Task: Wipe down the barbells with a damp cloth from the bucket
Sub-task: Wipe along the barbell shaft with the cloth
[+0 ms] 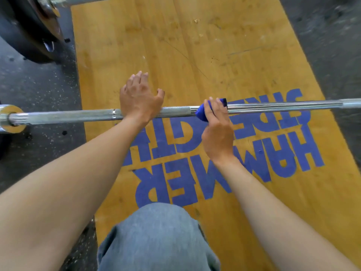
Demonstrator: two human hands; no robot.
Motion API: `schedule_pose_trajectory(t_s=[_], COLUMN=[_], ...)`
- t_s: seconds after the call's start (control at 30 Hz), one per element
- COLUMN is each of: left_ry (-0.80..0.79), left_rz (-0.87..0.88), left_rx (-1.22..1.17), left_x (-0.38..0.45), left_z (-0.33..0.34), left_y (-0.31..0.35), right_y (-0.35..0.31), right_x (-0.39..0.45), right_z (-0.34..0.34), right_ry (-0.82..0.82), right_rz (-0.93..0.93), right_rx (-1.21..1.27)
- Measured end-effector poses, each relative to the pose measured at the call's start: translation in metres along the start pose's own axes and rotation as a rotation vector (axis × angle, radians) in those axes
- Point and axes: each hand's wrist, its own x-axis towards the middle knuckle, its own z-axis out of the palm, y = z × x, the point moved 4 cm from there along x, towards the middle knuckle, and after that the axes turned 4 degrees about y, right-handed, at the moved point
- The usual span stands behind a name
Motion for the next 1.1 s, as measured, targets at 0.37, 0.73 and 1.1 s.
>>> schedule_pose_trajectory(t_s=[0.37, 0.73, 1.1], left_ry=[0.016, 0.225, 0.247], left_rz=[-0.022, 0.000, -0.054], left_rx=[0.025, 0.030, 0.008], left_x=[-0.083, -0.188, -0.254], left_z=[0.007, 0.005, 0.011], left_y=[-0.009, -0.012, -0.016], right_y=[0.027, 0.036, 0.036], right_x=[-0.054, -0.131, -0.177], right_z=[-0.039, -0.074, -0.101], right_ry=[-0.056, 0.043, 0.050], right_rz=[-0.105, 0.163, 0.342], right_rx=[0.049, 0.173, 0.240])
